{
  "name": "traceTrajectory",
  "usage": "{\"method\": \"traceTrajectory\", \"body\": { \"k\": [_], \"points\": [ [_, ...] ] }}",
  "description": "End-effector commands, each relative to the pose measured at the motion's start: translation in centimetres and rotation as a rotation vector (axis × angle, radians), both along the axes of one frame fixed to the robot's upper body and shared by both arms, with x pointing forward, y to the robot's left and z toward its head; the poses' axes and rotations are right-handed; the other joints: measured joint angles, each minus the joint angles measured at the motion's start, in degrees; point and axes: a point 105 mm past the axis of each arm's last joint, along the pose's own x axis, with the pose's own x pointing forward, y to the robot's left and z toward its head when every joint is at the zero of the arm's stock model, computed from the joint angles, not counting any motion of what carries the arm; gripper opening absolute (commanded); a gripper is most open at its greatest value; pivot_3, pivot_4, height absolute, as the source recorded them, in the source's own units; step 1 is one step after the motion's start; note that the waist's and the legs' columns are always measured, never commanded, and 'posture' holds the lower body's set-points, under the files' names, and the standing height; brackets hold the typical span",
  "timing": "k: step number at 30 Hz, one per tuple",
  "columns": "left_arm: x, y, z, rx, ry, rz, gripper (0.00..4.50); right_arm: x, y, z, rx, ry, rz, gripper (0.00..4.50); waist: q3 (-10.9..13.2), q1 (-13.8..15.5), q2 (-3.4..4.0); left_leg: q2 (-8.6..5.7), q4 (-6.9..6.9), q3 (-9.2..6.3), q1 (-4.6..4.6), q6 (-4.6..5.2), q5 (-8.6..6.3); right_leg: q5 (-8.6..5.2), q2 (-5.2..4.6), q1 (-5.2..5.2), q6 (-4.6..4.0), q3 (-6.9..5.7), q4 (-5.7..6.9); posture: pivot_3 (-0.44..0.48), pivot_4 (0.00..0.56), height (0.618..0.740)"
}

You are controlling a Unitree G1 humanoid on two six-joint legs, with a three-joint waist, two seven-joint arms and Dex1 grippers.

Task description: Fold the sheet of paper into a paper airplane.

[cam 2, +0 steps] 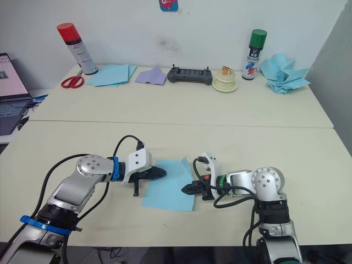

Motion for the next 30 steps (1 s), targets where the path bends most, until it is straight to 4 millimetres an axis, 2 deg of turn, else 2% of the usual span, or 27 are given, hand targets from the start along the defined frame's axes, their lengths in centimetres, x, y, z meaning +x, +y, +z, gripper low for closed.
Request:
{"method": "traceTrajectory", "body": {
  "k": [1,4,9,11,14,17,19,22,26,30],
  "points": [
    [-0.6,-0.4,-1.5,0.031,0.037,-0.019,0.0,-0.3,0.0,0.5,0.03,-0.004,0.012,0.2,0.0,0.0,0.01,0.0,0.0,0.0,0.0,0.0,0.0,0.0,0.0,0.0,0.0,0.0,0.0,0.0,0.15,0.74],
    [-0.5,-0.7,-1.5,0.016,0.022,-0.02,0.0,-0.4,0.0,0.6,0.03,-0.006,0.018,0.89,-0.01,0.16,0.03,0.0,0.0,0.0,0.0,0.0,0.0,0.0,0.0,0.01,0.0,0.0,-0.01,0.0,0.15,0.74],
    [-0.5,-0.9,-1.5,0.011,0.024,-0.025,0.0,0.0,-1.1,1.5,-0.012,-0.072,0.02,2.67,-0.03,0.57,0.06,-0.05,0.03,-0.01,0.0,0.0,0.0,0.0,-0.01,0.06,0.01,0.01,-0.03,0.0,0.15,0.74],
    [-0.5,-0.9,-1.5,0.012,0.022,-0.025,0.0,0.4,-1.7,2.2,-0.023,-0.117,0.016,3.33,-0.03,0.7,0.06,-0.05,0.05,-0.03,0.01,0.0,0.0,-0.02,-0.01,0.09,0.05,0.01,-0.05,0.0,0.15,0.74],
    [-0.5,-1.0,-1.6,0.008,0.021,-0.025,0.0,1.9,-2.6,4.9,-0.064,-0.339,0.013,4.32,0.01,0.8,0.11,-0.08,0.05,-0.04,0.02,0.0,0.0,-0.04,-0.01,0.12,0.08,0.01,-0.07,0.0,0.15,0.74],
    [-0.8,-1.1,-1.8,0.003,0.027,-0.029,0.0,3.0,-2.9,7.6,-0.092,-0.609,0.053,4.32,0.0,0.8,0.13,-0.07,0.03,-0.05,0.06,0.0,0.0,-0.16,-0.01,0.13,0.29,0.01,-0.09,0.0,0.15,0.74],
    [-0.9,-1.1,-1.8,0.001,0.031,-0.028,0.0,3.3,-2.5,9.3,-0.032,-0.698,0.075,4.32,0.0,0.77,0.13,-0.05,0.0,-0.1,0.1,0.01,0.0,-0.18,0.02,0.16,0.3,-0.01,-0.09,0.0,0.15,0.74],
    [-1.0,-1.1,-2.0,0.007,0.035,-0.034,0.0,2.3,-1.0,11.0,0.065,-0.799,0.18,3.74,0.0,0.82,0.13,-0.04,0.0,-0.14,0.12,0.01,0.0,-0.17,0.05,0.18,0.3,-0.03,-0.08,0.0,0.15,0.74],
    [-1.0,-1.2,-1.9,0.002,0.042,-0.035,0.0,2.0,1.5,10.3,0.073,-0.881,0.227,2.31,0.0,0.85,0.13,-0.05,0.04,-0.12,0.11,0.01,0.0,-0.17,0.02,0.22,0.29,-0.01,-0.1,0.0,0.15,0.74],
    [-0.9,-1.2,-2.0,0.014,0.037,-0.043,0.0,2.4,2.7,7.3,-0.017,-0.905,0.265,0.86,0.0,1.02,0.13,-0.05,0.04,-0.16,0.1,0.01,0.0,-0.17,0.02,0.21,0.29,-0.05,-0.09,0.0,0.15,0.74]
  ]
}}
